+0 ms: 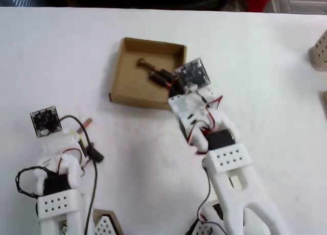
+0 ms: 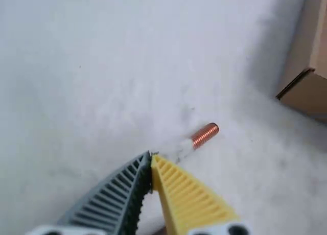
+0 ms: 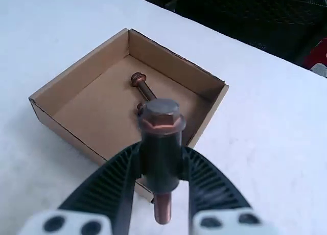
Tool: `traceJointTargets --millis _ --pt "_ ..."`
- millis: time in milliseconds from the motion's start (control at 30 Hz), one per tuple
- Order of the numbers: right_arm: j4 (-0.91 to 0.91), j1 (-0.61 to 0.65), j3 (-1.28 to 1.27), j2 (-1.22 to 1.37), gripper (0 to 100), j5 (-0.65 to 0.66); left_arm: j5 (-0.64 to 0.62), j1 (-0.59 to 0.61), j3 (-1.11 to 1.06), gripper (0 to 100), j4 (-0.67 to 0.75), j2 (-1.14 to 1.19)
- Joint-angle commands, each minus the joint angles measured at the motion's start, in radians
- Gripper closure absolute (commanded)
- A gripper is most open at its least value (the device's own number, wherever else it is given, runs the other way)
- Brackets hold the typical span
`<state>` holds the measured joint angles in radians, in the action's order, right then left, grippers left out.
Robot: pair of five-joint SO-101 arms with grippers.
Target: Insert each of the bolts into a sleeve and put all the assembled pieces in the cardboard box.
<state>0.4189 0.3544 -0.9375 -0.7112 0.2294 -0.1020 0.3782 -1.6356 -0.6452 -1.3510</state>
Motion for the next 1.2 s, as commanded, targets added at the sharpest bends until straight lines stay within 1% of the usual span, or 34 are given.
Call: traceJointTargets --millis 0,67,200,367,467,600,800,1000,1167 --pt "0.031 -0.002 0.227 0.133 97.8 0.092 0.011 0.008 0.009 98 0.029 -0.01" --pt "0.044 0.001 0.302 0.206 97.8 0.147 0.012 0.008 0.009 98 0.029 -0.01" --pt "0.076 0.045 0.434 0.36 97.9 0.272 0.012 0.008 0.009 98 0.029 -0.01" --pt "0.101 0.119 0.549 0.545 98.0 0.345 0.012 0.008 0.009 98 0.029 -0.01" --pt "0.099 0.131 0.629 0.659 98.0 0.402 0.012 0.008 0.009 98 0.029 -0.01" --pt "0.099 0.111 0.76 0.805 98.0 0.474 0.012 0.008 0.009 98 0.029 -0.01" --pt "0.099 0.101 0.845 0.935 97.8 0.489 0.012 0.007 0.009 98 0.031 -0.01" --pt "0.068 0.101 0.839 0.954 97.6 0.493 0.012 0.007 -0.003 98 0.06 -0.01" --pt "0.077 0.088 0.822 0.955 90.5 0.493 0.012 0.007 -0.003 98 0.06 -0.01"
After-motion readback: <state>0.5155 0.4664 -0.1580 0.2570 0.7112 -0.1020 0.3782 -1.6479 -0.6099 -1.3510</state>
